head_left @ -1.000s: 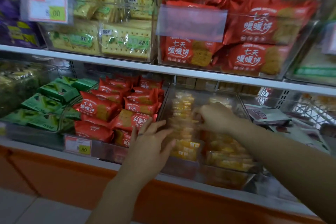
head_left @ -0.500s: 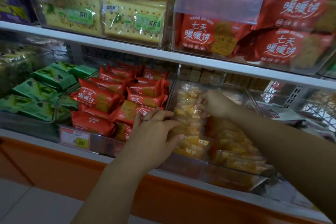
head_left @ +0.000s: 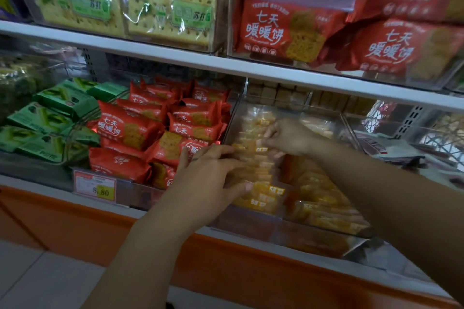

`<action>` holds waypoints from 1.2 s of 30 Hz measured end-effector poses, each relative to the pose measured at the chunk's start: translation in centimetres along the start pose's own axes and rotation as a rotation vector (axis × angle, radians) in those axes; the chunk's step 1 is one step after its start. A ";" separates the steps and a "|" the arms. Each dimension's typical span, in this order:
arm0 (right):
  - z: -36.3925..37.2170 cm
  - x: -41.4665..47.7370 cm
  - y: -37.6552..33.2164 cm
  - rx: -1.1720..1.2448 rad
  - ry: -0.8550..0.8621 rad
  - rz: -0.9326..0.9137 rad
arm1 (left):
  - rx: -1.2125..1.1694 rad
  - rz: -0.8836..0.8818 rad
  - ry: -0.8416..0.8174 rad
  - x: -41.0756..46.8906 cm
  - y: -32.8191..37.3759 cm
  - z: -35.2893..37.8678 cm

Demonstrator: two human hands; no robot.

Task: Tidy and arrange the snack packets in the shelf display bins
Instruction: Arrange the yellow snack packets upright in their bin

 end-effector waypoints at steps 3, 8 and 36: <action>0.3 0.1 0.0 0.047 -0.090 0.060 | -0.010 -0.006 -0.003 -0.2 0.2 -0.1; 0.2 -1.1 -0.9 0.036 -0.186 0.056 | -0.032 -0.003 -0.010 -0.3 0.3 -0.3; 1.6 -10.1 -4.7 -0.333 -0.014 -0.189 | -0.026 0.006 0.010 -1.2 -0.2 -1.0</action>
Point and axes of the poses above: each hand's wrist, its own x-axis towards the middle knuckle, its own z-axis out of the palm, y = z × x, the point moved 8 cm from there along x, towards the middle knuckle, and after that the axes turned 9 degrees about -z, right-handed, at the moved point
